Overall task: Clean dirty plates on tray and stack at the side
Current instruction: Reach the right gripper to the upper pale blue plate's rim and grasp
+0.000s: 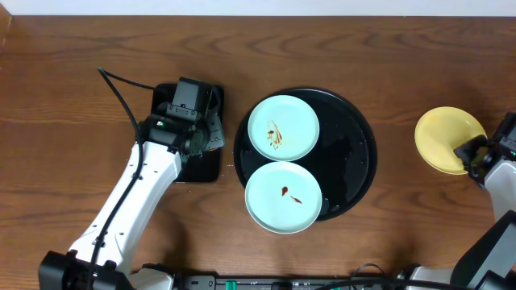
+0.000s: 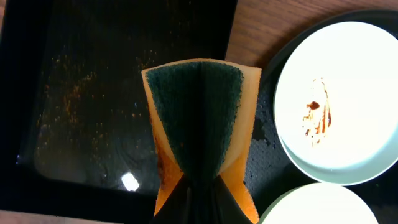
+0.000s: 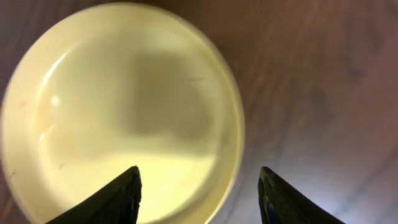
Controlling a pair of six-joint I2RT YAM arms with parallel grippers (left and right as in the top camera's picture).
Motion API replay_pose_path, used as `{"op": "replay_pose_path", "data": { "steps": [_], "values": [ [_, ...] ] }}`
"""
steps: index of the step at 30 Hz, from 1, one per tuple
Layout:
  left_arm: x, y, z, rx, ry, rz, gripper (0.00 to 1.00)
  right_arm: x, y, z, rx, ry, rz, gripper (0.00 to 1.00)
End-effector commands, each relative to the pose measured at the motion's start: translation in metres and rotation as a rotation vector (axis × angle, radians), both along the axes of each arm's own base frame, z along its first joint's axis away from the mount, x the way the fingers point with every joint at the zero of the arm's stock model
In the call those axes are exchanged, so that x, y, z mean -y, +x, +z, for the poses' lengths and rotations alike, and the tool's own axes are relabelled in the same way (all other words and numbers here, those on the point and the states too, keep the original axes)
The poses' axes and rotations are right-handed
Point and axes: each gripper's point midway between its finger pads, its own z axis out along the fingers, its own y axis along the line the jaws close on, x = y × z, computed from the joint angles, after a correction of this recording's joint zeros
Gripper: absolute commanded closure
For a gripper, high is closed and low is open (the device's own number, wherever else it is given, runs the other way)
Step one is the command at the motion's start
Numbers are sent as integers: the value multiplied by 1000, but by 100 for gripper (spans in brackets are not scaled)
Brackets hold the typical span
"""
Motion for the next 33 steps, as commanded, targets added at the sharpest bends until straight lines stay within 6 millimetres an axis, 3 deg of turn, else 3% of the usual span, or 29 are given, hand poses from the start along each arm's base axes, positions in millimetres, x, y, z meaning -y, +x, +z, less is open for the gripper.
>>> {"op": "replay_pose_path", "data": {
  "steps": [1, 7, 13, 17, 21, 25, 33],
  "values": [
    [-2, 2, 9, 24, 9, -7, 92, -36, 24, 10, 79, 77, 253, 46],
    [-2, 2, 9, 23, 9, -7, 91, -105, 53, 41, 161, 148, 595, 50],
    [-2, 2, 9, 23, 9, -8, 88, -196, 74, 80, 144, 108, 949, 49],
    [-2, 2, 9, 23, 9, -7, 92, -252, 78, 89, 167, 93, 1100, 48],
    [-2, 2, 9, 24, 9, -7, 92, -285, 79, 77, 140, 54, 1147, 48],
    [-2, 3, 9, 28, 8, -8, 92, -305, 82, 55, 84, -2, 1134, 49],
    [-2, 4, 10, 31, 7, -8, 92, -342, 87, -6, 0, 53, 1118, 54]
  ]
}}
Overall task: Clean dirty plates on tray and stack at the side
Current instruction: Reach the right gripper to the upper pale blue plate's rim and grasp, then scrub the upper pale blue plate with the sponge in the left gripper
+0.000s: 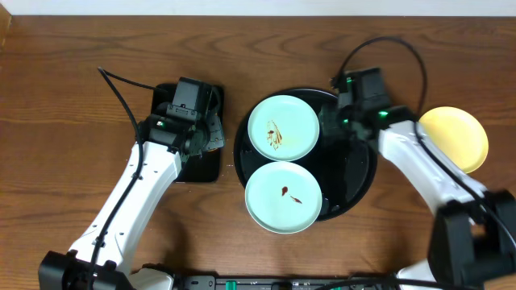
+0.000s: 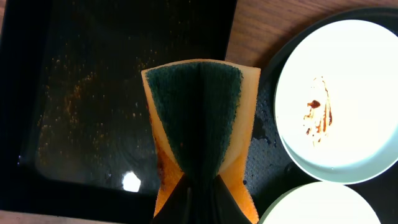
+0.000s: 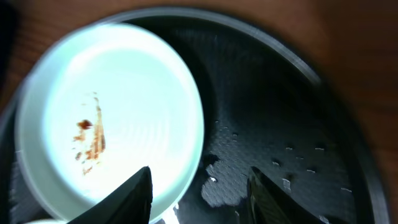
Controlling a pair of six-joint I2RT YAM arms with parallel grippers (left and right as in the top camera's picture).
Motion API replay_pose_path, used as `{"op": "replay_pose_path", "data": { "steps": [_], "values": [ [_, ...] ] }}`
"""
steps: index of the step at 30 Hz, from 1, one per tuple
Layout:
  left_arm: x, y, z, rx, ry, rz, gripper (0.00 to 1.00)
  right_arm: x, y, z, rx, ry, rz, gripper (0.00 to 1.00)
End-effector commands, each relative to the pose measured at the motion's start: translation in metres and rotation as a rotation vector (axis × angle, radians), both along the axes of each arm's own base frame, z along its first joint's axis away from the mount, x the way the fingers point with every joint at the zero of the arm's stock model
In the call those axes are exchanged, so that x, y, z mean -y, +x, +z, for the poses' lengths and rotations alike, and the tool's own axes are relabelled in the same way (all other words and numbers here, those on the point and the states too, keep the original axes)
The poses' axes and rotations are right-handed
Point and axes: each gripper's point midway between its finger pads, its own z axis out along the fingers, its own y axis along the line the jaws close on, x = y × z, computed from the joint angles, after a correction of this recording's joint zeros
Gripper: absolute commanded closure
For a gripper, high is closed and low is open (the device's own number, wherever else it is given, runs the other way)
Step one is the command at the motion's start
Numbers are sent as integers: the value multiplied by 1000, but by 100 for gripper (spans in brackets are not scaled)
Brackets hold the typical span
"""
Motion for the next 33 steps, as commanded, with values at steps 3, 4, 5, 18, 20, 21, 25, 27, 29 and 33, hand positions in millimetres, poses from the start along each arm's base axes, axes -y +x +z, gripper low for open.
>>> {"op": "replay_pose_path", "data": {
  "steps": [3, 4, 5, 18, 20, 21, 25, 27, 29, 33],
  "values": [
    [-2, 4, 10, 30, 3, -1, 93, -9, -3, -52, -99, -12, -72, 55],
    [-2, 4, 10, 30, 3, 0, 93, -12, -4, -60, -112, -16, -69, 59],
    [-2, 4, 10, 30, 3, 0, 92, -13, -5, -68, -126, -24, -66, 63],
    [74, 18, 28, 162, -142, -280, 92, -10, -23, -92, -224, -58, -99, 99],
    [91, 20, 26, 174, -169, -321, 93, -8, -23, -88, -218, -70, -108, 99],
    [100, 20, 24, 175, -184, -343, 93, -5, -23, -87, -217, -77, -120, 99],
    [132, 22, 12, 182, -203, -413, 93, -4, -26, -87, -228, -83, -128, 99],
    [146, 24, 4, 186, -207, -441, 93, -3, -28, -88, -236, -84, -133, 99],
    [156, 25, -6, 179, -210, -457, 93, -3, -28, -88, -239, -86, -133, 99],
    [169, 23, -32, 117, -224, -439, 93, -2, -29, -88, -241, -87, -133, 99]
  ]
}}
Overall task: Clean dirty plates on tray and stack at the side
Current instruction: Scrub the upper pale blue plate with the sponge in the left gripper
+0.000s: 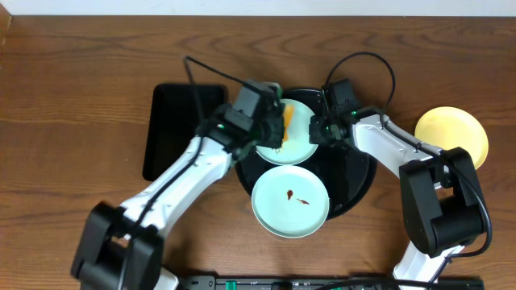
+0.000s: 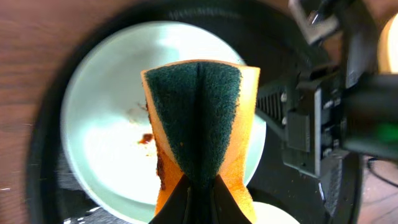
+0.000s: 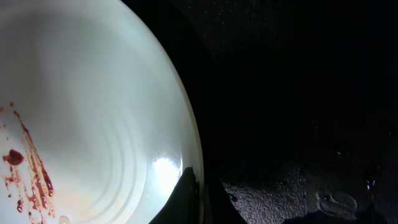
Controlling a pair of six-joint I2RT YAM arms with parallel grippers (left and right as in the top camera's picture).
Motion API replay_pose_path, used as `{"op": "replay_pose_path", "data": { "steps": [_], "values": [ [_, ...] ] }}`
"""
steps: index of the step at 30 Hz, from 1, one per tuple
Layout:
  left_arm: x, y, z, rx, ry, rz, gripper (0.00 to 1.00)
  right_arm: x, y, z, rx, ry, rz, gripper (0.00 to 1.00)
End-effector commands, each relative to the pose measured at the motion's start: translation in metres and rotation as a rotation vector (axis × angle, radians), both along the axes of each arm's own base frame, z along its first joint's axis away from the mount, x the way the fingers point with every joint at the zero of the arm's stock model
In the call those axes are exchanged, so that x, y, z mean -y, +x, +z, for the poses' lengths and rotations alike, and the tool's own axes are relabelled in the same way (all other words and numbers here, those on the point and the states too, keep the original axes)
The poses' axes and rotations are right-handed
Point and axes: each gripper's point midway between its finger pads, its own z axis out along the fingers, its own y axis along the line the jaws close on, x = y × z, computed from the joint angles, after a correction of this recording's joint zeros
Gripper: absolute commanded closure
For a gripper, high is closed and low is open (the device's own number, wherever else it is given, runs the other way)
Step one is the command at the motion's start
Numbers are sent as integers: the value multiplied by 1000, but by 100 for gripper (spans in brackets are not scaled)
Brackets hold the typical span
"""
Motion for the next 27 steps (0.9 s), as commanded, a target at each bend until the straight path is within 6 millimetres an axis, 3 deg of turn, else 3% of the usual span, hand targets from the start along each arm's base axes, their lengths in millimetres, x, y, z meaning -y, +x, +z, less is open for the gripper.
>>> {"op": "replay_pose_path", "data": {
  "steps": [1, 7, 12, 19, 27],
  "values": [
    [11, 1, -16, -54, -24, 7, 92, 9, -17, -17, -51, -72, -1, 99],
    [39, -7, -47, -182, -135, -49, 93, 10, -18, -17, -57, -74, 0, 99],
    [36, -6, -69, -218, -107, -21, 92, 10, -19, -17, -59, -75, 0, 99],
    [-4, 5, -98, -203, 79, 109, 92, 11, -20, -18, -65, -77, 0, 99],
    [-55, 29, -101, -209, 111, 251, 92, 11, -22, -18, -72, -79, 0, 99]
  ]
}}
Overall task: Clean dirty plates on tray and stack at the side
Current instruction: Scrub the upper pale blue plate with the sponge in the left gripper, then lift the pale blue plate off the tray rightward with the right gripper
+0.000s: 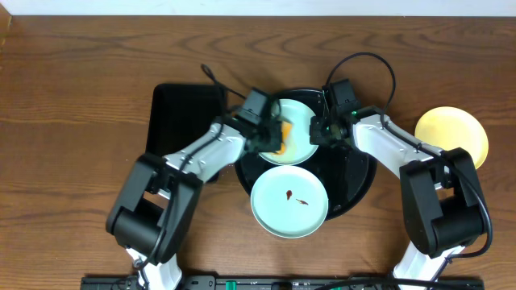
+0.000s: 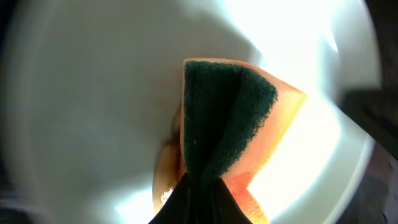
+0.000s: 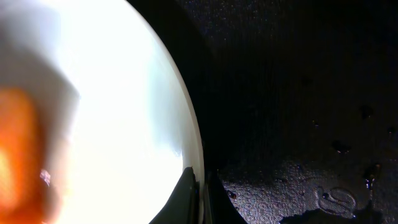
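The far pale green plate (image 1: 297, 129) lies on the round black tray (image 1: 355, 173). My left gripper (image 1: 270, 138) is shut on an orange sponge with a dark green face (image 2: 224, 118), which is pressed against this plate's inside (image 2: 93, 93). From the right, my right gripper (image 3: 200, 183) is shut on the plate's rim (image 3: 189, 124). In the right wrist view the sponge (image 3: 18, 155) is an orange blur. A second pale green plate (image 1: 289, 201), with a small red stain, sits at the tray's near side. No stain shows on the far plate.
A yellow plate (image 1: 451, 138) rests on the wooden table at the right. A black rectangular tray (image 1: 173, 121) lies left of the round tray. Water droplets dot the round tray's textured floor (image 3: 298, 93). Both arms' cables loop over the back of the tray.
The sponge was held above the far plate; now my left gripper has it down on the plate's inside. The red streaks no longer show. The right gripper still grips the rim.
At first my left gripper held the sponge over the rectangular tray and the right hung open over the yellow plate. The right then stood open beside the far green plate, then shut on its rim with the sponge above. Now the sponge is on that plate.
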Controlling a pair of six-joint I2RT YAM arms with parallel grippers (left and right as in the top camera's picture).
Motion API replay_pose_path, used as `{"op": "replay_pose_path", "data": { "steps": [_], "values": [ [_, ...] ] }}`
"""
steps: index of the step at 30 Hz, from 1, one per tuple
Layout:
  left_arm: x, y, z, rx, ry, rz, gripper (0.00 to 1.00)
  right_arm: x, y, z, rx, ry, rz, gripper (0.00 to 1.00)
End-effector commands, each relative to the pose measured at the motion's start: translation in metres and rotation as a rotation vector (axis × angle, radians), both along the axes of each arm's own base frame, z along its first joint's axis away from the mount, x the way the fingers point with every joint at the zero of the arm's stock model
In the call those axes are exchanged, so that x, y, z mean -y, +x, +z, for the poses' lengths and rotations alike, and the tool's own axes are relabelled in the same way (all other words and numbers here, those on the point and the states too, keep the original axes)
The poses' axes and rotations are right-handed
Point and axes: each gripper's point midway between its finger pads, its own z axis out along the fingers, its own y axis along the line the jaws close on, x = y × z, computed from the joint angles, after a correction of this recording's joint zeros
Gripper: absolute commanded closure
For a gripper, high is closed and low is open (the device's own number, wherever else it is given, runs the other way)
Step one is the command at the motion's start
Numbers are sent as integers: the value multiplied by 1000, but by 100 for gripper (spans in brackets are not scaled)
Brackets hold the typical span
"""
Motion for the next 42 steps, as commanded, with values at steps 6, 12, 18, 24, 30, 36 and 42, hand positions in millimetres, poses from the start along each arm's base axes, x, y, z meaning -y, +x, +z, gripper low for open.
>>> {"op": "replay_pose_path", "data": {
  "steps": [6, 12, 18, 24, 30, 36, 42],
  "values": [
    [-44, 23, -5, 2, 54, 122, 93, 11, -20, -19, -66, -78, 3, 99],
    [-39, 30, 53, 138, 2, 77, 93, 19, -19, -19, -58, -121, -11, 99],
    [-81, 27, 120, 305, 135, 190, 92, 24, -14, -13, -30, -149, -23, 99],
    [-106, 5, 146, 322, 204, 203, 92, 33, -2, 16, 67, -187, -42, 99],
    [-131, -6, 136, 243, 246, 247, 93, 45, 8, 64, 201, -237, -67, 99],
    [-157, -6, 133, 211, 265, 308, 93, 66, 17, 129, 390, -353, -42, 99],
    [-182, -4, 131, 190, 275, 382, 92, 80, 12, 180, 521, -493, 55, 99]
  ]
}}
